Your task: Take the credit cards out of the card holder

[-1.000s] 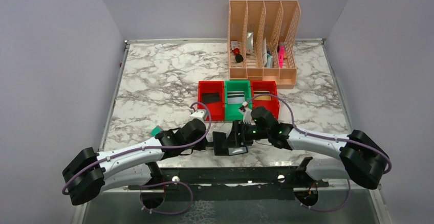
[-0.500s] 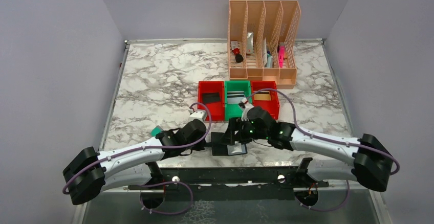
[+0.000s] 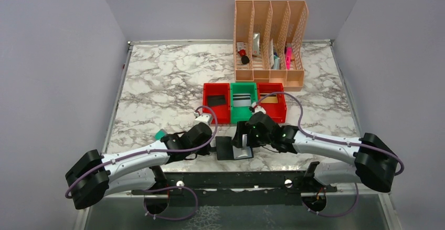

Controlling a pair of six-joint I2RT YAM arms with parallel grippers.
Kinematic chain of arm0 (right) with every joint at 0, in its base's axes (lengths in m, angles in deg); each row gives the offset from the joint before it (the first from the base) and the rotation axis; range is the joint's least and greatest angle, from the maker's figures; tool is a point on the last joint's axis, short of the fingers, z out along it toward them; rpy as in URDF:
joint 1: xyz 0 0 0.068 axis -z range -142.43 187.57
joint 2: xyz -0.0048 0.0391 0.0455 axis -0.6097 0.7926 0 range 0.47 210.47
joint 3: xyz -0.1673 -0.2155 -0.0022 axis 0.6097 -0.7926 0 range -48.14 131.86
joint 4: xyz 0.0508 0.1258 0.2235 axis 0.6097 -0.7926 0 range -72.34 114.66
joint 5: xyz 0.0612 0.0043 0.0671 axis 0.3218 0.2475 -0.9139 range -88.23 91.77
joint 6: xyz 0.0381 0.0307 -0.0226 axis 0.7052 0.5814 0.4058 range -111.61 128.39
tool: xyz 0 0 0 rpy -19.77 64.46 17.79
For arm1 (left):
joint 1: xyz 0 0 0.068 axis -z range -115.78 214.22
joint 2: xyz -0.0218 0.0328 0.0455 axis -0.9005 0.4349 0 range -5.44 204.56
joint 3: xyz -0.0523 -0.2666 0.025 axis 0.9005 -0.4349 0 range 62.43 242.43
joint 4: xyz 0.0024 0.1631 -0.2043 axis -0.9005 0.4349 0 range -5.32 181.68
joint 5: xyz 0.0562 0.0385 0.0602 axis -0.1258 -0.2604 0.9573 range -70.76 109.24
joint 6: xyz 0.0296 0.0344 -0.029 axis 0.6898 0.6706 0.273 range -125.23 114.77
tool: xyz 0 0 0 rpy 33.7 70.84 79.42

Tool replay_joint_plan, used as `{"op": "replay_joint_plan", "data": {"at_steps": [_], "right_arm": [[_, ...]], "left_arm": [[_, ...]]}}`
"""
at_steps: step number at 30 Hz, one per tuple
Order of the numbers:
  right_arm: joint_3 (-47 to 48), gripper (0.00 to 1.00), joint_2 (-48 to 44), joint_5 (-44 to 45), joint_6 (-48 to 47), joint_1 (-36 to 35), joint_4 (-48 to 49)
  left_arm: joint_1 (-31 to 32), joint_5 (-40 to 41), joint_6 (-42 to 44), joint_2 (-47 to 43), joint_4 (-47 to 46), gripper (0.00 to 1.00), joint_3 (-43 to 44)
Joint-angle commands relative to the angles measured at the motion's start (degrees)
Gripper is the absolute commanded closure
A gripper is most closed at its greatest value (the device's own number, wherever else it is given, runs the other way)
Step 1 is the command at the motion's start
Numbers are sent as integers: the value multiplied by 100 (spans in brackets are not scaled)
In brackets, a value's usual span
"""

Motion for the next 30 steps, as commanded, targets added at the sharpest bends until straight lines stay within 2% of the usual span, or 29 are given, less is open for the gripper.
{"op": "replay_joint_plan", "data": {"at_steps": [1, 15, 24, 30], "right_arm": [[149, 10, 205, -41, -23, 57, 188], [223, 10, 576, -657, -44, 116, 485], [244, 13, 227, -1482, -52, 121, 897], [399, 15, 343, -1997, -163, 110, 951]], "left_arm": [[1, -121, 69, 31, 15, 100, 91], [1, -168, 123, 87, 19, 100, 127], [1, -153, 114, 106, 2, 100, 126], [1, -114, 114, 85, 2, 100, 136]]}}
